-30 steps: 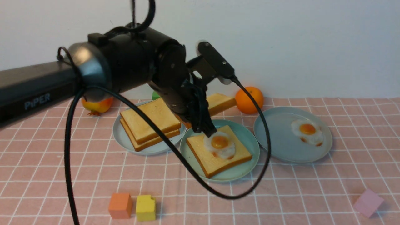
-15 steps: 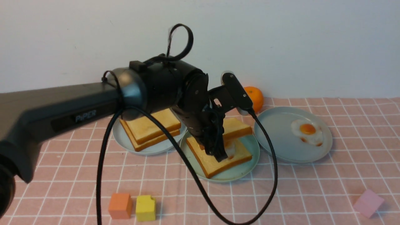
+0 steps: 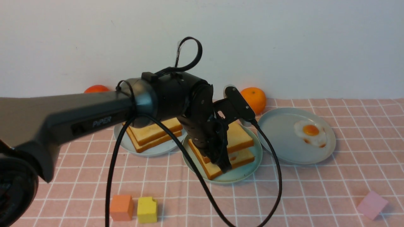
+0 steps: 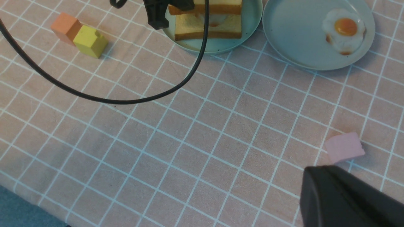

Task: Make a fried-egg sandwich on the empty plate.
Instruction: Use the left arm to place a slice of bread on the fried egg in the middle

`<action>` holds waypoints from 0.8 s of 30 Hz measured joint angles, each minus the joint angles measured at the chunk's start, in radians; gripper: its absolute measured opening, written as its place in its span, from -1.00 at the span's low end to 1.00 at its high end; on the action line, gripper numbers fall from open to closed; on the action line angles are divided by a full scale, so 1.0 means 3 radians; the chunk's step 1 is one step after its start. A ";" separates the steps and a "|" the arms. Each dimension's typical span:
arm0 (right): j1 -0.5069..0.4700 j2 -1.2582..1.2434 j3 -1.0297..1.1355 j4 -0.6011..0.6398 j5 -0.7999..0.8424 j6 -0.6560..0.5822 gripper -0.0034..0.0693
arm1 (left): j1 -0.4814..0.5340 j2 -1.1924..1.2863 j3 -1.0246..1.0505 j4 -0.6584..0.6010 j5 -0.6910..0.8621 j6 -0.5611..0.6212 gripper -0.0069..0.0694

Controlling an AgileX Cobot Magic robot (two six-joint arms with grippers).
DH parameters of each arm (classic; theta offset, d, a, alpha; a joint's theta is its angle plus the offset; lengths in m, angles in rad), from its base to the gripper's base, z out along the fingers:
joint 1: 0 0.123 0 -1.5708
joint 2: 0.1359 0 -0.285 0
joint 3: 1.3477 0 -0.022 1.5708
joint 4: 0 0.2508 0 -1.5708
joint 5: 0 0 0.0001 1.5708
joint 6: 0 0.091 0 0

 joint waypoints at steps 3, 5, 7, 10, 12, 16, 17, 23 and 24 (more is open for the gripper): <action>0.0000 0.0000 0.0000 0.0000 -0.0003 0.0000 -0.87 | 0.0000 0.0000 0.0000 -0.0119 0.0007 0.0000 -0.79; 0.0000 0.0000 0.0000 0.0000 -0.0003 0.0000 -0.87 | 0.0000 0.0000 0.0000 -0.0141 0.0006 0.0000 -0.78; 0.0000 0.0000 0.0000 0.0000 -0.0003 -0.0003 -0.87 | 0.0000 0.0000 0.0000 -0.0158 0.0006 0.0000 -0.72; 0.0000 0.0000 0.0000 0.0000 -0.0003 -0.0003 -0.87 | 0.0000 0.0000 0.0000 -0.0162 0.0006 0.0000 -0.55; 0.0000 0.0000 0.0000 0.0000 -0.0003 -0.0003 -0.87 | 0.0000 0.0000 0.0000 -0.0169 0.0006 0.0004 -0.41; 0.0000 0.0000 0.0000 0.0000 -0.0003 -0.0003 -0.86 | 0.0000 -0.0015 0.0000 -0.0193 0.0058 0.0004 -0.11; 0.0000 0.0000 0.0000 0.0000 -0.0003 -0.0003 -0.86 | 0.0000 -0.0023 0.0000 -0.0197 0.0072 0.0004 -0.06; 0.0000 0.0000 0.0000 0.0000 -0.0003 -0.0003 -0.86 | 0.0000 -0.0396 0.0010 -0.0323 0.0220 -0.0328 -0.10; 0.0000 0.0000 0.0000 0.0000 -0.0003 -0.0003 -0.86 | 0.0000 -0.0551 0.0010 -0.0361 0.0266 -0.0421 -0.21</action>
